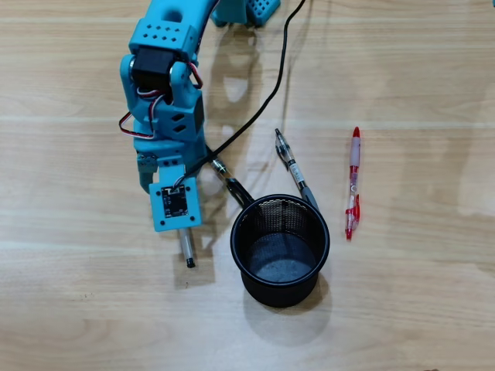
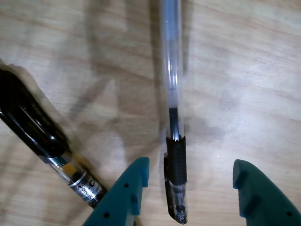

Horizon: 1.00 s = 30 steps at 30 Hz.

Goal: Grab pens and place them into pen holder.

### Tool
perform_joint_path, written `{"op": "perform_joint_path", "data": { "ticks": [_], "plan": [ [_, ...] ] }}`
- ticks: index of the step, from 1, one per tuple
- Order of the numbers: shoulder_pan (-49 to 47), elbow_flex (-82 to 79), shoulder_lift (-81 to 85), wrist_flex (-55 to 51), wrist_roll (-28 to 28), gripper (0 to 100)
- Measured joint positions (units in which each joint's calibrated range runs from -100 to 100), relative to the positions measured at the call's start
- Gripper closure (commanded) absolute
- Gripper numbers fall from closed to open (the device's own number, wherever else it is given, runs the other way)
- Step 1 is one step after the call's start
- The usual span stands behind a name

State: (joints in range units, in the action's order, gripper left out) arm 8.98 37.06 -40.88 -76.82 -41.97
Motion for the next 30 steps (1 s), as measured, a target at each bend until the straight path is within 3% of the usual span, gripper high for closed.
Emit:
{"op": "perform_joint_path", "data": {
  "ticks": [11, 30],
  "plan": [
    [0.09, 7.01, -7.12, 0.00, 0.00, 80],
    [0.09, 7.90, -9.67, -1.56, 0.00, 98]
  ]
}}
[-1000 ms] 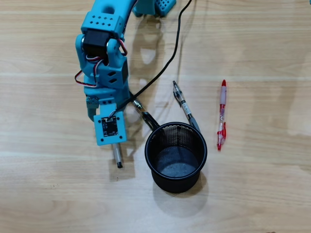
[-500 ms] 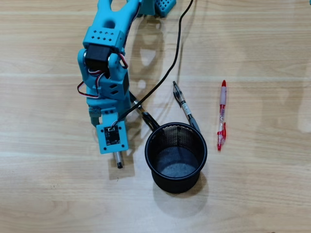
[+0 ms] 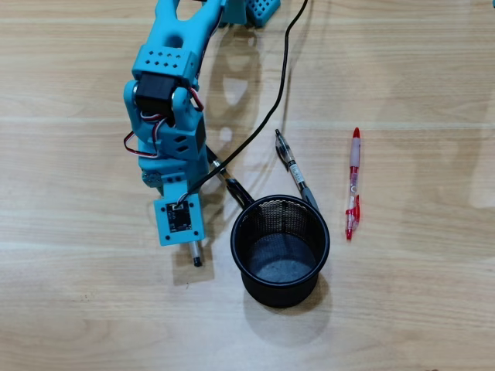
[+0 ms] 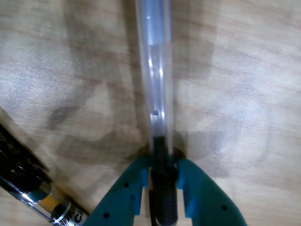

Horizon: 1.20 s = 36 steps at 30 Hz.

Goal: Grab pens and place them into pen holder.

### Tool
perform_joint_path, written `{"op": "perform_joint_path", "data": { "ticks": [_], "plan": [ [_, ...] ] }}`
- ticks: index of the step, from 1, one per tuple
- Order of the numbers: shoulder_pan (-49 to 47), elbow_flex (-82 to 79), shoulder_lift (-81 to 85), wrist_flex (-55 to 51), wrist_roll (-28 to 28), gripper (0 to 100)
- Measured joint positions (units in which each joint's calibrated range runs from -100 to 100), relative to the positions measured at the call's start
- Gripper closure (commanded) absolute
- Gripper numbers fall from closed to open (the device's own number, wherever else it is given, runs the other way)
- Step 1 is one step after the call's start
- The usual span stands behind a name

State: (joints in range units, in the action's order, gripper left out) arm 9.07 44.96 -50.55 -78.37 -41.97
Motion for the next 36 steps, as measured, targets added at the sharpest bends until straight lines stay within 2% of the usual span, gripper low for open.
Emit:
{"op": "perform_joint_path", "data": {
  "ticks": [13, 26, 32, 36],
  "plan": [
    [2.98, 0.53, 1.53, -2.68, 0.00, 98],
    [1.17, 3.20, 23.07, -3.98, 0.00, 98],
    [1.35, 3.20, 32.49, -11.76, 0.00, 98],
    [0.99, 3.20, 38.42, -13.15, 0.00, 98]
  ]
}}
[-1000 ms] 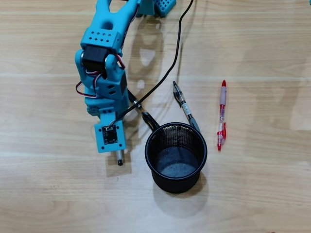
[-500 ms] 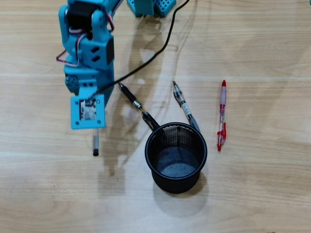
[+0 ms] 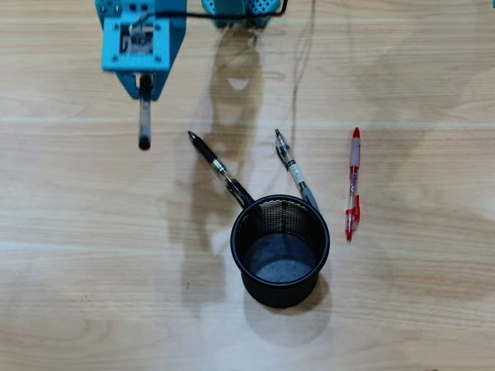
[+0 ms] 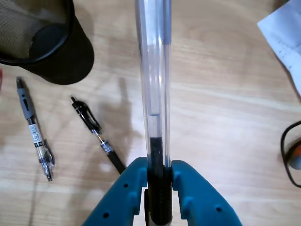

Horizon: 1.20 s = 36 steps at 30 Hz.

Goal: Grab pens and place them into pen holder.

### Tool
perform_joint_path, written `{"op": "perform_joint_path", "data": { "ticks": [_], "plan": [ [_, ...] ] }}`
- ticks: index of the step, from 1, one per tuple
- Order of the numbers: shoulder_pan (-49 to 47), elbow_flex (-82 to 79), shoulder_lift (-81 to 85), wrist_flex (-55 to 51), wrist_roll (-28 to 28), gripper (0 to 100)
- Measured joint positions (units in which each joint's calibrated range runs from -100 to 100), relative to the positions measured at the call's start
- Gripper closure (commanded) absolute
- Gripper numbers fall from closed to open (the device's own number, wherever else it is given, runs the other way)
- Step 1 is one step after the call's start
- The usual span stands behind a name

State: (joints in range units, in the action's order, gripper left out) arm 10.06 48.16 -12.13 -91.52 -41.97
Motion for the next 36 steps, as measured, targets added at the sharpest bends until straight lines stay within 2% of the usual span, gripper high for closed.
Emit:
{"op": "perform_joint_path", "data": {
  "ticks": [7, 12, 26, 30, 36],
  "plan": [
    [-4.87, 0.09, 6.02, 0.95, 0.00, 98],
    [-10.19, 0.09, 6.53, 10.90, 0.00, 98],
    [-21.11, -24.15, 9.75, 62.20, 1.35, 98],
    [-21.02, -39.06, 14.93, 79.33, 1.35, 98],
    [-21.11, -70.13, 20.70, 113.24, 1.35, 98]
  ]
}}
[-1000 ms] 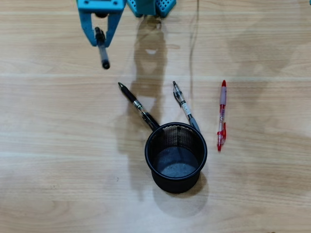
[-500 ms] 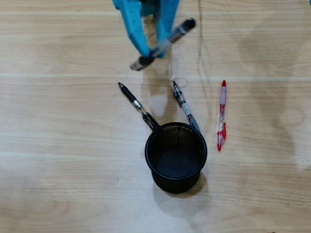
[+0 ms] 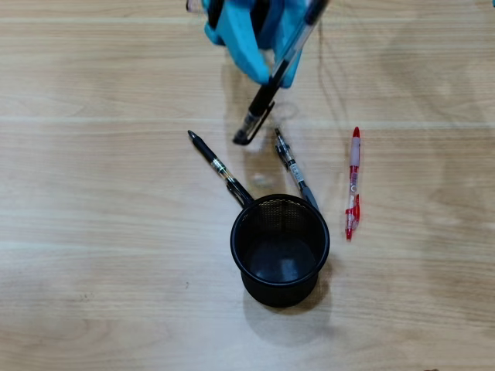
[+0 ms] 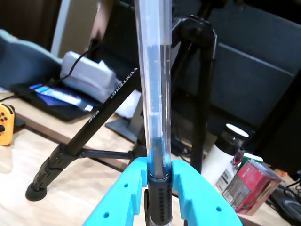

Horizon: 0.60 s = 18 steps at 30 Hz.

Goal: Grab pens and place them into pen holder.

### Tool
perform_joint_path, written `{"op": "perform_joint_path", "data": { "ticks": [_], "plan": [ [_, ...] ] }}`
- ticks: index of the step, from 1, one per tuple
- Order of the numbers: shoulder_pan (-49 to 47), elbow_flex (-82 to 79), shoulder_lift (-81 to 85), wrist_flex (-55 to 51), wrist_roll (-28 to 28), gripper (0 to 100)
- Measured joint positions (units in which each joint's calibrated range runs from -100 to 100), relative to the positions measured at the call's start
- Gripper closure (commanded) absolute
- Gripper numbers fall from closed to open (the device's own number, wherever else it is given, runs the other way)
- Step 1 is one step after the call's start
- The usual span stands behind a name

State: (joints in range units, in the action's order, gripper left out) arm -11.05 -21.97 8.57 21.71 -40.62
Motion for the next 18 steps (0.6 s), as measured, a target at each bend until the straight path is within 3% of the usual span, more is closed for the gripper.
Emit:
{"op": "perform_joint_path", "data": {
  "ticks": [4, 10, 18],
  "plan": [
    [0.00, -11.90, -0.08, 12.98, -1.04, 98],
    [-0.27, -12.34, -4.16, 15.83, -3.22, 98],
    [-2.62, -6.13, -14.67, 15.83, -11.38, 98]
  ]
}}
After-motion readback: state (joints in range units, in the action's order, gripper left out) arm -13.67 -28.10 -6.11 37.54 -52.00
